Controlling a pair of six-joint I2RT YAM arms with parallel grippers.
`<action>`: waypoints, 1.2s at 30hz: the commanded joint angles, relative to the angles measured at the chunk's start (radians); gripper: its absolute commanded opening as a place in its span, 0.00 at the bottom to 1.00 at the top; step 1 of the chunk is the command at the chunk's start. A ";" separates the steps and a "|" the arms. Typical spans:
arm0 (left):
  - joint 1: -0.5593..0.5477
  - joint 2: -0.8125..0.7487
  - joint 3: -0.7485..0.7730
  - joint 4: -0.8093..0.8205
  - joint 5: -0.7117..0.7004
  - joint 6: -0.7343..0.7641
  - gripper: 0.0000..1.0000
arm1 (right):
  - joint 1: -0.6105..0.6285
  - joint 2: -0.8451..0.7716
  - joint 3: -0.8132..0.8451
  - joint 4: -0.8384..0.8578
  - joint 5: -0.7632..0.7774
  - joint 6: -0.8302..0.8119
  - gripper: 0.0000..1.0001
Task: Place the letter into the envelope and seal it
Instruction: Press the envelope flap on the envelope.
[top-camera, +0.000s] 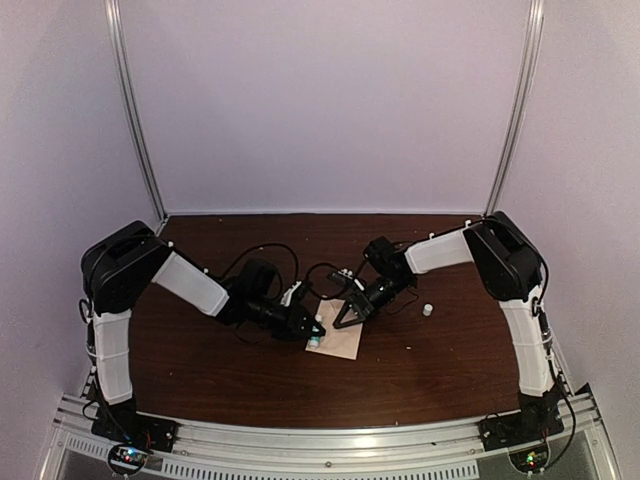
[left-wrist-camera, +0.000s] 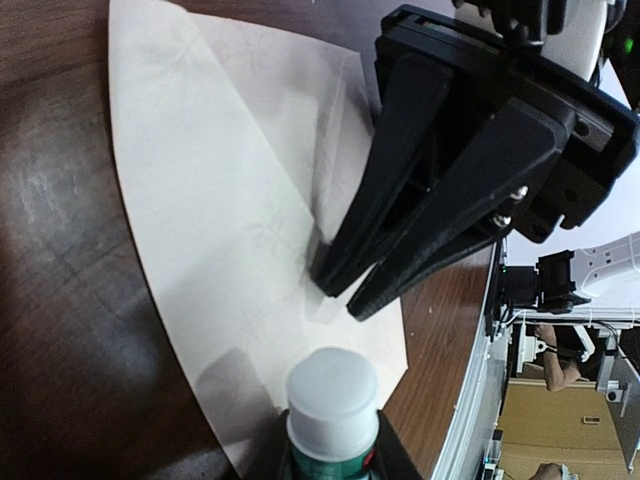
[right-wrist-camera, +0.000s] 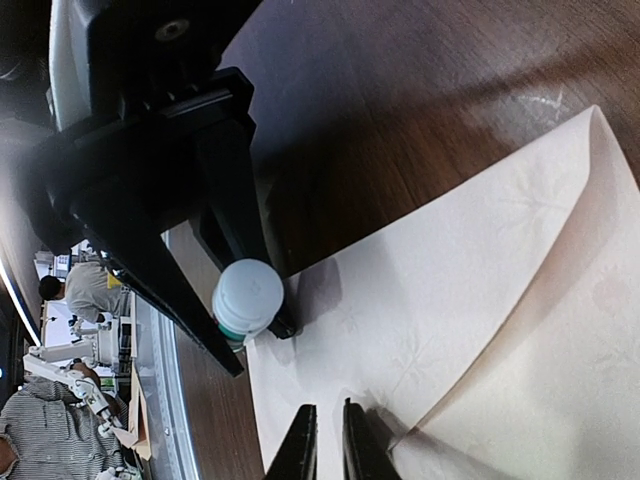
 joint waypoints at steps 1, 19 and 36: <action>0.000 0.042 -0.011 -0.044 -0.028 0.031 0.00 | -0.021 0.046 0.013 -0.015 0.088 0.008 0.11; 0.002 0.047 -0.008 -0.045 -0.028 0.035 0.00 | -0.028 0.066 0.054 -0.023 0.110 0.008 0.11; 0.006 0.046 -0.008 -0.048 -0.021 0.037 0.00 | -0.049 0.079 0.087 -0.030 0.115 0.009 0.11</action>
